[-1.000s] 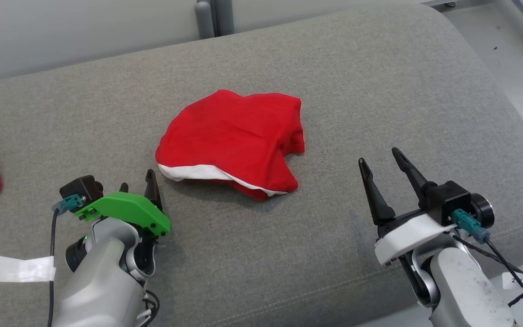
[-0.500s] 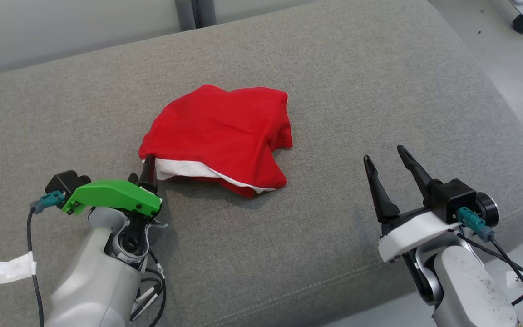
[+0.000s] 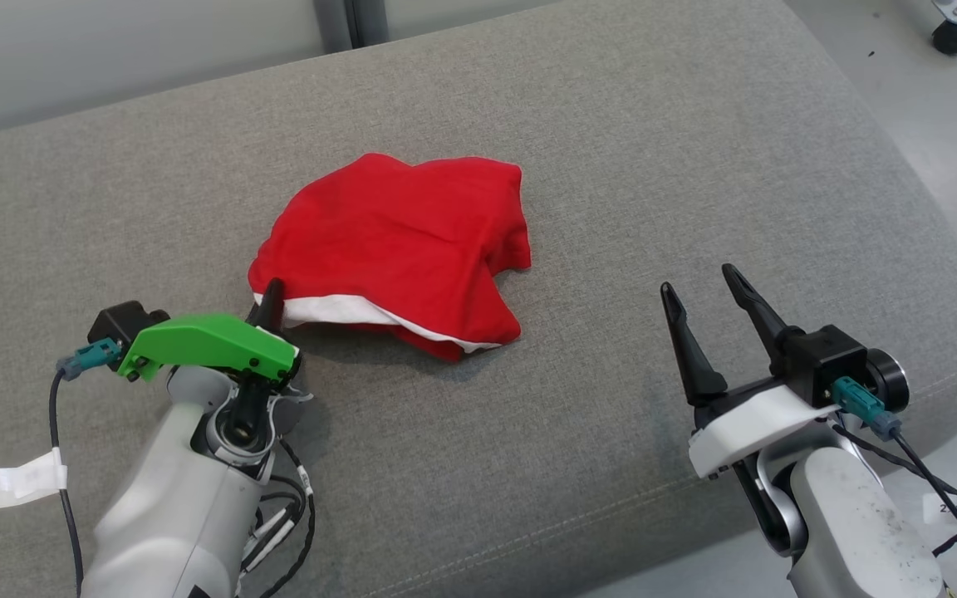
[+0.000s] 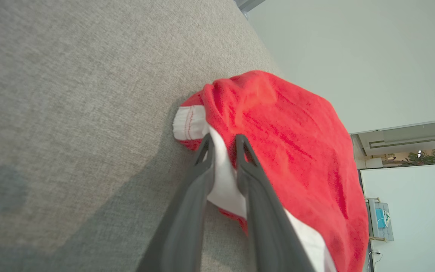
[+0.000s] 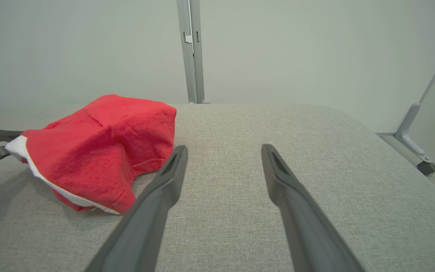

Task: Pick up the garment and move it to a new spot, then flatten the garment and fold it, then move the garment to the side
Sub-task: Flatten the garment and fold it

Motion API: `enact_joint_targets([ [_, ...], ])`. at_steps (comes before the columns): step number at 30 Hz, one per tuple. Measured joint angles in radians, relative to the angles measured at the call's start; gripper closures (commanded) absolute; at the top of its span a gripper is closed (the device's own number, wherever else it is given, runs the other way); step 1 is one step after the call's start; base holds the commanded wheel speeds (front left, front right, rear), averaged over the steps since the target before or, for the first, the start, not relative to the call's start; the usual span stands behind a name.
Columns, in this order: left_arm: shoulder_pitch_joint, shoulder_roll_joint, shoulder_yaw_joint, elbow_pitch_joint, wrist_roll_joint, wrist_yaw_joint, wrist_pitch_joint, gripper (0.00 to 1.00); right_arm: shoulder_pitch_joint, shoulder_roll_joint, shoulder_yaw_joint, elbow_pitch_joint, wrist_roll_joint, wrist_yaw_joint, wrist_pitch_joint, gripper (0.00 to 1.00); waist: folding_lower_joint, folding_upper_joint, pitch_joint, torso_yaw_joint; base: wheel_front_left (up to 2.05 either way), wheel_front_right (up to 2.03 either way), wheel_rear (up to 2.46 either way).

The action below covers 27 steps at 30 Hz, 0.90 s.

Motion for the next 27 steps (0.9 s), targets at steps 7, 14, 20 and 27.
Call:
enact_joint_targets([
  [7, -0.019, -0.001, -0.029, -0.017, 0.000, -0.027, -0.052, 1.00, 0.004, 0.000, -0.024, 0.008, 0.009, 0.000, 0.000, 0.00, 0.0000, 0.0000, -0.001, 0.012, 0.00, 0.00, 0.00],
  [14, -0.024, -0.001, -0.048, -0.049, 0.012, -0.054, -0.120, 1.00, 0.012, 0.001, 0.021, 0.043, 0.014, 0.032, 0.000, 0.00, 0.0000, 0.0000, -0.002, 0.052, 0.00, 0.00, 0.00],
  [20, -0.024, -0.001, -0.063, -0.083, 0.031, -0.072, -0.147, 1.00, 0.010, -0.001, 0.094, 0.106, -0.006, 0.057, 0.000, 0.00, 0.0000, 0.0000, -0.006, 0.111, 0.00, 0.00, 0.00],
  [27, -0.016, -0.001, -0.122, -0.127, 0.031, -0.072, -0.147, 1.00, 0.002, -0.012, 0.177, 0.221, -0.036, 0.071, 0.000, 0.00, 0.0000, 0.0000, -0.013, 0.189, 0.00, 0.00, 0.00],
])
